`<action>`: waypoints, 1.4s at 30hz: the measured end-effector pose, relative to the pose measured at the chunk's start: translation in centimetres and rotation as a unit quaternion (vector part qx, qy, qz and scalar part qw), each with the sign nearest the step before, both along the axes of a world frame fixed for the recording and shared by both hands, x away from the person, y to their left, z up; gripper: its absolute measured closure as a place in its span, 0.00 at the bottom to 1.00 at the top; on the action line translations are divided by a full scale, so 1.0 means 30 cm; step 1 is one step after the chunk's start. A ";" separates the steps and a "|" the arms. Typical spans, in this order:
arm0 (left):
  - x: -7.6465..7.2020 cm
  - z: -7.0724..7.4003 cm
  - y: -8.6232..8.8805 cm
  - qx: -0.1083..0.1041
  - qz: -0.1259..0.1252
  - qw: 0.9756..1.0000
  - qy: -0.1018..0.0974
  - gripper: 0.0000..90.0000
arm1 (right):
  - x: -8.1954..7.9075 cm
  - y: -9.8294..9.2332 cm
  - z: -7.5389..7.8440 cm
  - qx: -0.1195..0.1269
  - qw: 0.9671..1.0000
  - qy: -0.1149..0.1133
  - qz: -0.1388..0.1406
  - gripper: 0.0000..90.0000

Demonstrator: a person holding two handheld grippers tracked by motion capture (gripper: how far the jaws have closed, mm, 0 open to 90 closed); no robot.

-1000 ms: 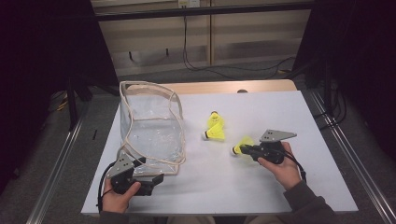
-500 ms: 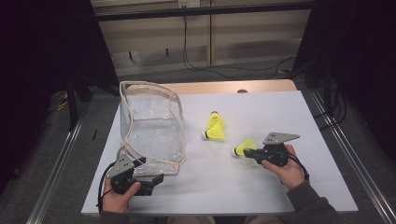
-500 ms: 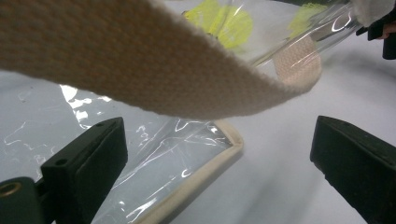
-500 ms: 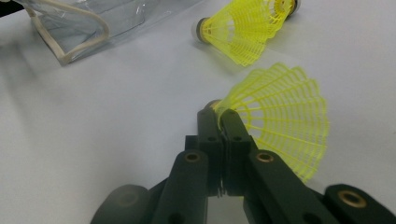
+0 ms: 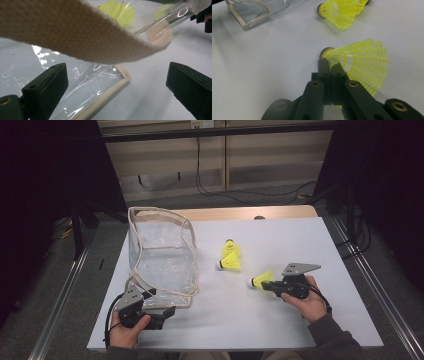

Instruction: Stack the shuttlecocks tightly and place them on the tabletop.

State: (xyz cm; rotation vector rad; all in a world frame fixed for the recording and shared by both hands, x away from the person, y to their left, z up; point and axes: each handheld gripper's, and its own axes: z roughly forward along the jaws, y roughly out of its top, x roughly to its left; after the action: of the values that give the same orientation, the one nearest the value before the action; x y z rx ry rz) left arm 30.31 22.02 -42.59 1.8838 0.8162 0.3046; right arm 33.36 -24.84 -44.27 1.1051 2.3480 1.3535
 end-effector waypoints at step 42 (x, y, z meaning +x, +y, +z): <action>0.001 -0.002 0.003 -0.002 -0.003 1.000 -0.001 0.04 | 0.049 -0.008 0.041 0.035 0.999 -0.008 -0.011 1.00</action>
State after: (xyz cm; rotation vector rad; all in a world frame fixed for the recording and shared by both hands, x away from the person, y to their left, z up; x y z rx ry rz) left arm 30.34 22.12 -42.64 1.8819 0.8093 0.3015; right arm 34.83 -25.07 -43.04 1.1319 2.2864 1.4418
